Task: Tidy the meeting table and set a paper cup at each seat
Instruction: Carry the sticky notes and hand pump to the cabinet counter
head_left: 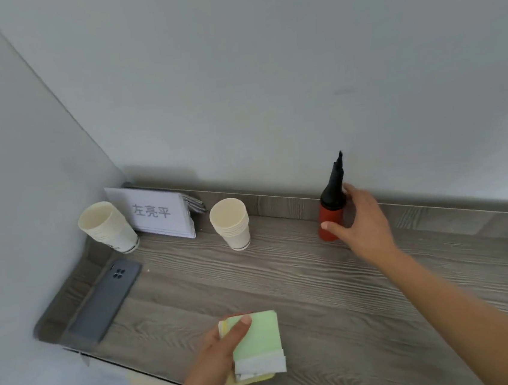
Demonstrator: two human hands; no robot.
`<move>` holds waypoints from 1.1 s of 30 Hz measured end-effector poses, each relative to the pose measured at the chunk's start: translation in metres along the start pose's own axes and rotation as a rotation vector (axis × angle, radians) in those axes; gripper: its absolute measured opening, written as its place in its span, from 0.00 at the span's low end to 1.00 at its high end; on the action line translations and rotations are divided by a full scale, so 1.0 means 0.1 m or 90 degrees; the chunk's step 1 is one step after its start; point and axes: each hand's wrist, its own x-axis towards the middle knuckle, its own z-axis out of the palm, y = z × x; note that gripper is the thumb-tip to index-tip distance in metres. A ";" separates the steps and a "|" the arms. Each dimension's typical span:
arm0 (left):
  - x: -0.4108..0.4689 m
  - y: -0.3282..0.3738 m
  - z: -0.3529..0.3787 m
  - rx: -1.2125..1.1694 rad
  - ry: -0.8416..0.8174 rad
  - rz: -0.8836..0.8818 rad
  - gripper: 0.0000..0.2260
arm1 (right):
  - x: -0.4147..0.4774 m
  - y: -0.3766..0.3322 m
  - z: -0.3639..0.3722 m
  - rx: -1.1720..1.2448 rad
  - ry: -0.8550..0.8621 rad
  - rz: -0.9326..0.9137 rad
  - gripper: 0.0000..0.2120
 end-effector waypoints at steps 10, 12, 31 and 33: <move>0.25 0.01 1.07 0.093 -0.107 0.042 0.18 | -1.25 0.09 -0.19 0.395 -0.277 0.245 0.11; 0.28 -0.03 1.36 0.122 -0.127 0.057 0.18 | -1.29 0.21 -0.22 0.410 -0.238 0.262 0.09; 0.84 -0.22 0.96 0.836 0.055 0.556 0.22 | -0.34 0.80 -0.22 0.064 0.042 0.220 0.15; 0.85 -0.29 0.79 0.920 0.099 0.584 0.22 | -0.31 0.80 -0.17 -0.035 0.040 0.185 0.15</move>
